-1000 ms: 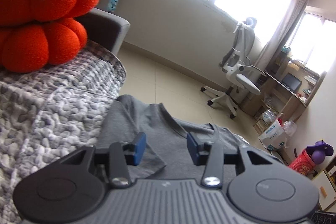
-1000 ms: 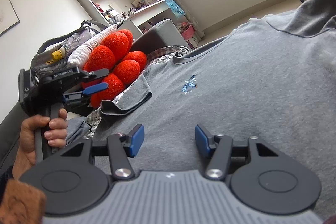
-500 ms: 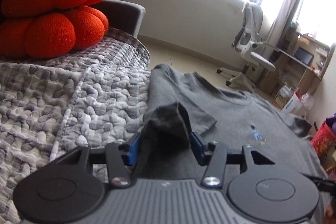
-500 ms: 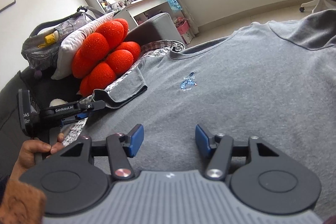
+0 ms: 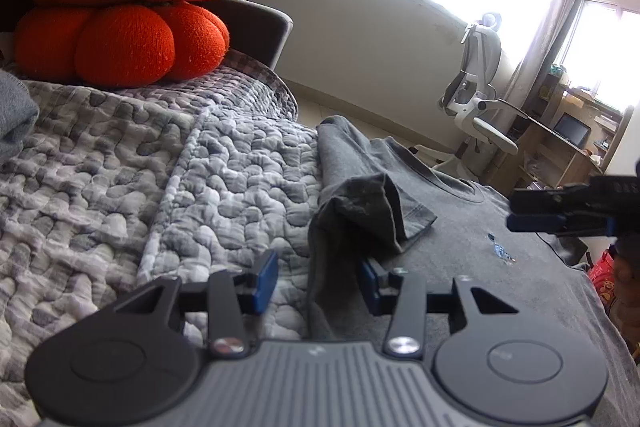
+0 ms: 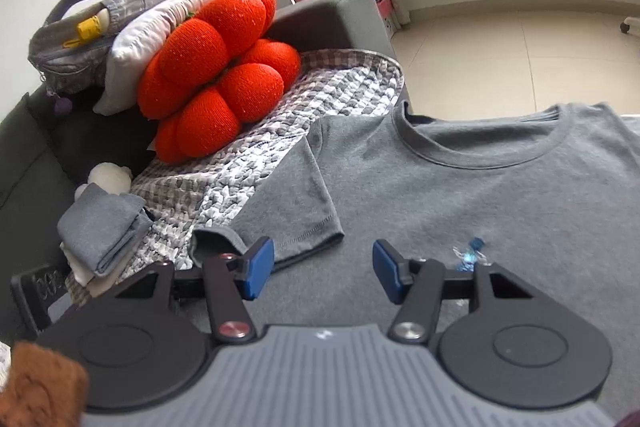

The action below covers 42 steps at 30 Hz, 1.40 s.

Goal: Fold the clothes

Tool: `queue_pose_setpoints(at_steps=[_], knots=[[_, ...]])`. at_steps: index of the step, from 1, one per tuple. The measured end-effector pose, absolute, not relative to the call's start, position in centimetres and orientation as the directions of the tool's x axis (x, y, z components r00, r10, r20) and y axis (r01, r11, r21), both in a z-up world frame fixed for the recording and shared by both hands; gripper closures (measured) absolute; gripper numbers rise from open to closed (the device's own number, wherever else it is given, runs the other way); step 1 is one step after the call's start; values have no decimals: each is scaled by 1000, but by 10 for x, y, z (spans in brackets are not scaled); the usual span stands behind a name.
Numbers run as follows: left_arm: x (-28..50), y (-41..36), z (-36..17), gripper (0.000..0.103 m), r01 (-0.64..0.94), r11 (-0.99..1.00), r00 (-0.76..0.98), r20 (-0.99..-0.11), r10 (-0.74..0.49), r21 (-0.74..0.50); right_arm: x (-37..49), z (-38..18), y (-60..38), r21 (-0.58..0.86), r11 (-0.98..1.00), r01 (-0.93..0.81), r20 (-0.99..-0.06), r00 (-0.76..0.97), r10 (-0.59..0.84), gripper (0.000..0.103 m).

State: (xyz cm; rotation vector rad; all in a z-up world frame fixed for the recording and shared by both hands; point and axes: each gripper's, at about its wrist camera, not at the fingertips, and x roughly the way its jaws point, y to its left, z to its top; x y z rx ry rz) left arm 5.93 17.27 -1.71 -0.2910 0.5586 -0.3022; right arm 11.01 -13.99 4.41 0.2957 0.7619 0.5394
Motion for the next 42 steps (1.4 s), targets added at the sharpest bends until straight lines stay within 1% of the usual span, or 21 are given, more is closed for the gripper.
queue_pose_setpoints(at_steps=[2, 6, 7, 8, 9, 10, 11, 12, 13, 17, 19, 21, 23, 26, 28, 30, 32, 33, 36, 39, 42], knots=[[59, 171, -17, 62, 199, 922, 808, -476, -347, -333, 130, 35, -127, 446, 829, -338, -596, 579, 557, 44], [58, 170, -18, 66, 190, 928, 813, -479, -331, -320, 147, 18, -107, 398, 859, -322, -622, 593, 511, 44], [58, 170, -18, 67, 188, 929, 813, -479, -329, -320, 149, 14, -103, 387, 863, -324, -624, 597, 504, 47], [58, 170, -19, 67, 187, 929, 813, -480, -328, -319, 147, 14, -96, 355, 868, -349, -624, 602, 497, 51], [58, 170, -19, 67, 187, 930, 814, -481, -327, -317, 145, 14, -89, 322, 871, -372, -631, 601, 490, 63], [58, 170, -18, 67, 187, 931, 814, -481, -326, -314, 143, 14, -82, 290, 879, -379, -640, 605, 473, 73], [58, 170, -18, 67, 187, 932, 814, -481, -324, -312, 143, 16, -78, 261, 888, -378, -648, 613, 451, 79], [58, 169, -18, 67, 187, 932, 815, -482, -323, -310, 143, 17, -77, 248, 894, -374, -652, 617, 439, 95], [57, 170, -18, 67, 187, 932, 815, -481, -323, -310, 145, 18, -77, 248, 896, -368, -652, 621, 435, 98], [56, 173, -18, 66, 202, 921, 813, -467, -348, -334, 140, 30, -78, 205, 910, -362, -608, 681, 408, 99], [54, 175, -17, 62, 218, 909, 811, -453, -371, -355, 138, 38, -79, 185, 918, -352, -587, 709, 390, 99], [53, 175, -16, 61, 232, 903, 809, -444, -386, -363, 139, 47, -83, 162, 927, -339, -569, 735, 369, 99], [50, 172, -14, 57, 259, 896, 803, -436, -407, -360, 142, 56, -88, 138, 936, -323, -551, 760, 344, 99], [43, 168, -7, 53, 322, 870, 787, -406, -465, -372, 148, 66, -99, 121, 946, -300, -540, 780, 316, 99], [37, 165, -2, 49, 368, 840, 766, -382, -517, -398, 151, 72, -106, 109, 952, -287, -533, 791, 300, 99], [33, 158, 1, 47, 405, 827, 747, -380, -545, -390, 154, 74, -112, 96, 956, -278, -533, 797, 285, 99], [29, 150, 4, 47, 417, 839, 746, -396, -535, -349, 156, 73, -117, 82, 960, -267, -538, 799, 268, 99], [28, 148, 4, 47, 426, 835, 740, -396, -543, -348, 158, 72, -119, 75, 963, -261, -543, 799, 259, 99], [25, 141, 4, 47, 465, 804, 706, -391, -590, -372, 161, 68, -127, 54, 969, -242, -557, 798, 231, 99], [25, 136, 1, 47, 477, 801, 694, -404, -596, -363, 162, 65, -135, 52, 974, -221, -560, 801, 211, 99], [32, 143, -5, 47, 468, 776, 668, -405, -624, -423, 163, 64, -139, 36, 978, -206, -564, 804, 190, 99]])
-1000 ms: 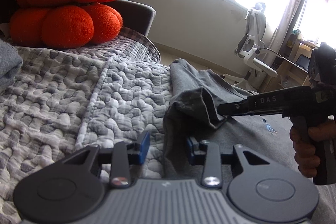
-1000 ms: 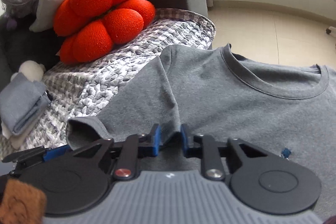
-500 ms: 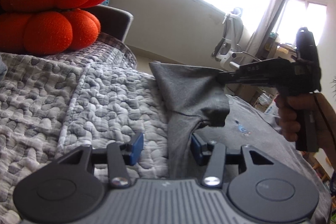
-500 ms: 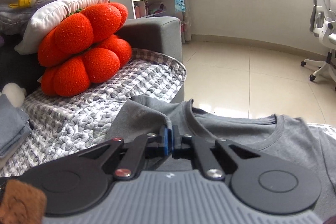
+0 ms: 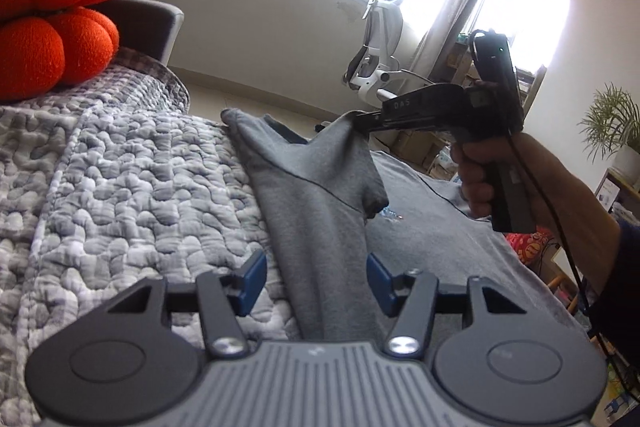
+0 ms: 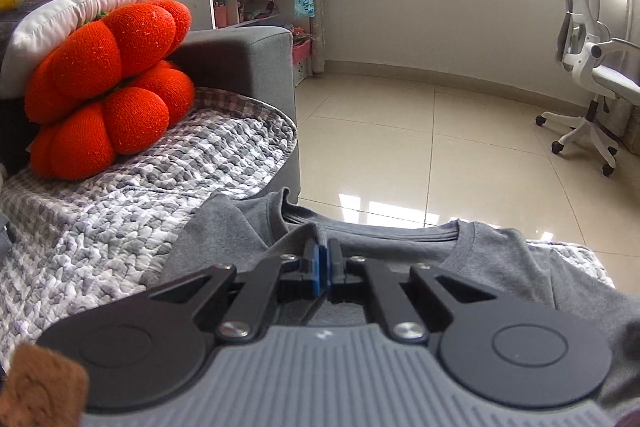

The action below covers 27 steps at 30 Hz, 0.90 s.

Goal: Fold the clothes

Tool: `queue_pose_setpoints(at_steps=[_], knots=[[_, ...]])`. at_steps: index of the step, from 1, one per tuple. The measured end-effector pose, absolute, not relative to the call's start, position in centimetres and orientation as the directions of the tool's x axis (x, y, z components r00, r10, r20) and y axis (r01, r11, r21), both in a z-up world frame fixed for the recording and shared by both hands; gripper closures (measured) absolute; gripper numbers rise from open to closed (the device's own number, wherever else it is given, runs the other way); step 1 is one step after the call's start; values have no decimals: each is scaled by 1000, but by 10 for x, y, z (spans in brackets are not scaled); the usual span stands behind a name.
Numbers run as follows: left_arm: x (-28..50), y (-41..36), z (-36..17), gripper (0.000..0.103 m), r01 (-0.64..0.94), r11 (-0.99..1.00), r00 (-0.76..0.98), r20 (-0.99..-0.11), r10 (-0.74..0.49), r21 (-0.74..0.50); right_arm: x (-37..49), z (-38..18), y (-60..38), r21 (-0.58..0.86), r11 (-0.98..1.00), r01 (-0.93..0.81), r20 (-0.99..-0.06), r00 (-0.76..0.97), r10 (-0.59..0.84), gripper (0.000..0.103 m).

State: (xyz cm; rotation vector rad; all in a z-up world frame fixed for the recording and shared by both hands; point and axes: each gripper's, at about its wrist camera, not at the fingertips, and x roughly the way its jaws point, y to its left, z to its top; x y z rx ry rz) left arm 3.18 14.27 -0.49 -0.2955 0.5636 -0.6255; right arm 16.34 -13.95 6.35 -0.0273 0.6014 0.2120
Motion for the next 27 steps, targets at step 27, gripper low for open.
queue_pose_setpoints(at_steps=[27], knots=[[-129, 163, -7, 35, 326, 897, 727, -527, -439, -298, 157, 21, -162, 95, 979, -182, -610, 766, 202, 98]])
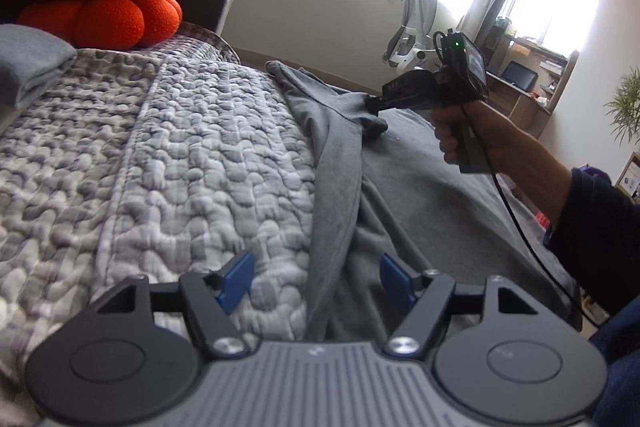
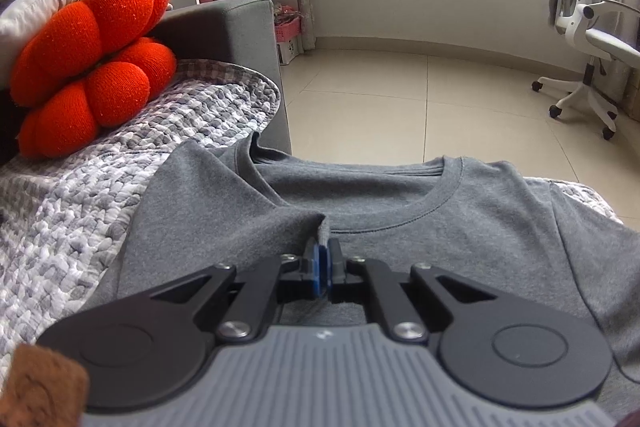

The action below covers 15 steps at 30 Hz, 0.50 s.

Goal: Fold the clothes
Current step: 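Regrasp the folded side edge with both grippers and smooth it flat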

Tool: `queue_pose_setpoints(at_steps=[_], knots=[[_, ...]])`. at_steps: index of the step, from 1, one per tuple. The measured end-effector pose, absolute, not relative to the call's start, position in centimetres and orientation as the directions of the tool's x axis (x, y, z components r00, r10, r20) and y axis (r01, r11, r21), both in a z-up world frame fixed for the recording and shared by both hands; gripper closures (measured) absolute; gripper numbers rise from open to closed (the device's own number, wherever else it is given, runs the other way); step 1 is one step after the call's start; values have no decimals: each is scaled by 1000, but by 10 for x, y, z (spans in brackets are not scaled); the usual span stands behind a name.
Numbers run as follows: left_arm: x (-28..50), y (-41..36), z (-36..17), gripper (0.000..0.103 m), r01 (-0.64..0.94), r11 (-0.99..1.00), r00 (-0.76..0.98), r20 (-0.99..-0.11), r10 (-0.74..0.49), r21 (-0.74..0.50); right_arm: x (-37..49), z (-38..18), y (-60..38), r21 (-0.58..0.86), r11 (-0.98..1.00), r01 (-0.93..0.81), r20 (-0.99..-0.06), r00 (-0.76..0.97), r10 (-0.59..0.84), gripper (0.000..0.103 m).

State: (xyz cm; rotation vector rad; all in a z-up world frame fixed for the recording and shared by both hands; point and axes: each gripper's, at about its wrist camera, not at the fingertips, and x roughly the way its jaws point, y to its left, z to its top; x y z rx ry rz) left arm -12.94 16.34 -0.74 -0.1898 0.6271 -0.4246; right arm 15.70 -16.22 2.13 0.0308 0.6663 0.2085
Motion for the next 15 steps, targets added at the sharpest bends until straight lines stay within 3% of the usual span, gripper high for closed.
queue_pose_setpoints(at_steps=[5, 7, 9, 14, 15], knots=[[-154, 155, -5, 39, 289, 930, 731, -574, -368, -227, 154, 11, -159, 77, 983, -169, -623, 761, 180, 85], [-159, 158, -6, 41, 260, 935, 732, -583, -354, -241, 149, 12, -162, 91, 982, -165, -626, 757, 185, 66], [-163, 161, -8, 43, 230, 932, 733, -580, -355, -280, 144, 15, -168, 139, 976, -170, -631, 744, 219, 60], [-174, 158, -14, 57, 159, 934, 745, -582, -326, -319, 132, 17, -177, 291, 935, -202, -624, 701, 345, 60], [-175, 157, -14, 70, 145, 939, 745, -590, -310, -311, 131, 16, -176, 310, 928, -207, -624, 692, 363, 60]])
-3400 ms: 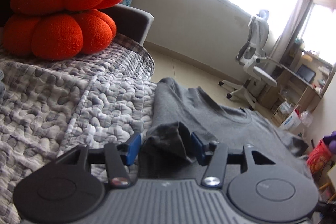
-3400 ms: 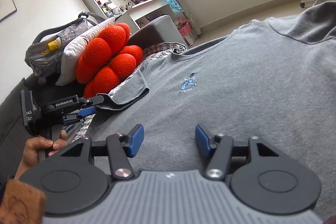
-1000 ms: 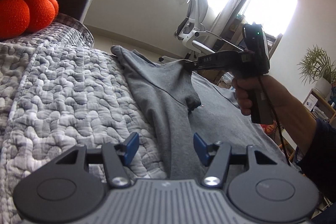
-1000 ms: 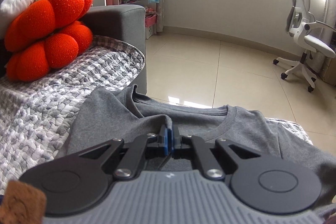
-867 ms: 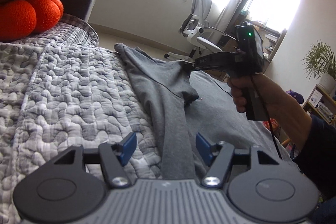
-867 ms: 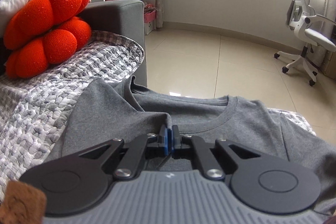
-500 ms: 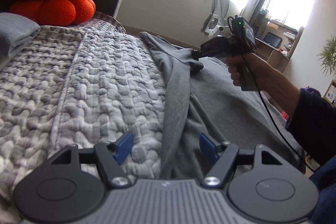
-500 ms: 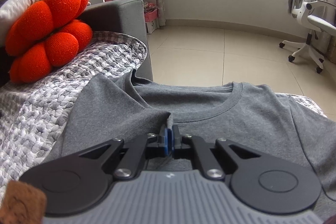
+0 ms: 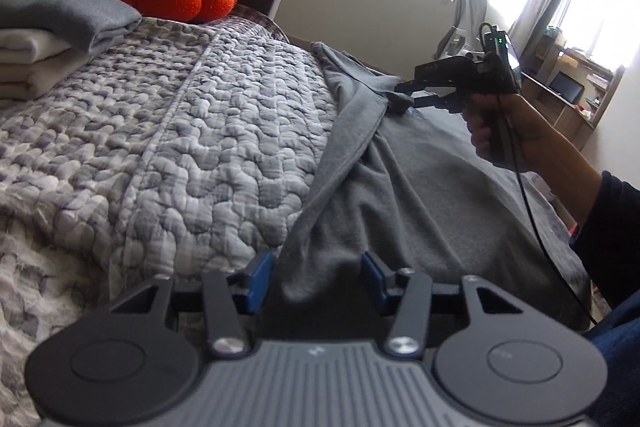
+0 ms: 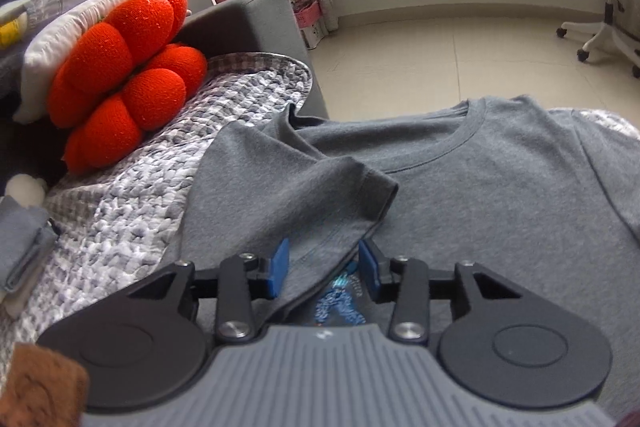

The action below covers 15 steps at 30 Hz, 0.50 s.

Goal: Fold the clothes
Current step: 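Regrasp the folded side edge with both grippers and smooth it flat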

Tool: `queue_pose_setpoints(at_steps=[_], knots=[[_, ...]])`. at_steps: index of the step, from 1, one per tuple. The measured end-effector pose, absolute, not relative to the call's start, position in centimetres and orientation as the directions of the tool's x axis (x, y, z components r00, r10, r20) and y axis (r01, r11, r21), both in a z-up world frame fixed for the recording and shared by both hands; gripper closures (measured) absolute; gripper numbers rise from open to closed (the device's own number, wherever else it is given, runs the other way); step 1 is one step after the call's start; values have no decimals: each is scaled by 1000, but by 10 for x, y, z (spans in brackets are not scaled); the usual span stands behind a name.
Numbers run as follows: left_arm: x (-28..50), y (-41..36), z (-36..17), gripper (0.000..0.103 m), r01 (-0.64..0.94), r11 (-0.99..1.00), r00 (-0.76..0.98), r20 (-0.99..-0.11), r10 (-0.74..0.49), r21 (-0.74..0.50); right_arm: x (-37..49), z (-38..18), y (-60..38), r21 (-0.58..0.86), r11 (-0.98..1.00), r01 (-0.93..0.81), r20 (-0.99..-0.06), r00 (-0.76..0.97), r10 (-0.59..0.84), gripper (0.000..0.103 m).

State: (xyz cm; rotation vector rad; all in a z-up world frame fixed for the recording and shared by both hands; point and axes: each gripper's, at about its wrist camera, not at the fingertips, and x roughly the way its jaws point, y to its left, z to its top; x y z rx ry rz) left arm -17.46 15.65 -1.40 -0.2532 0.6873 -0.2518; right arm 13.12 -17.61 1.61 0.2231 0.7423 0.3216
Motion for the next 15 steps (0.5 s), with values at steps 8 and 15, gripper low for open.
queue_pose_setpoints(at_steps=[8, 15], knots=[[-189, 146, 3, 99, 90, 966, 744, -628, -227, -243, 134, 23, -140, 94, 957, -273, -625, 733, 270, 97], [-211, 129, 35, 99, 115, 972, 767, -604, -217, -203, 122, 57, -142, 36, 954, -298, -543, 796, 269, 97]])
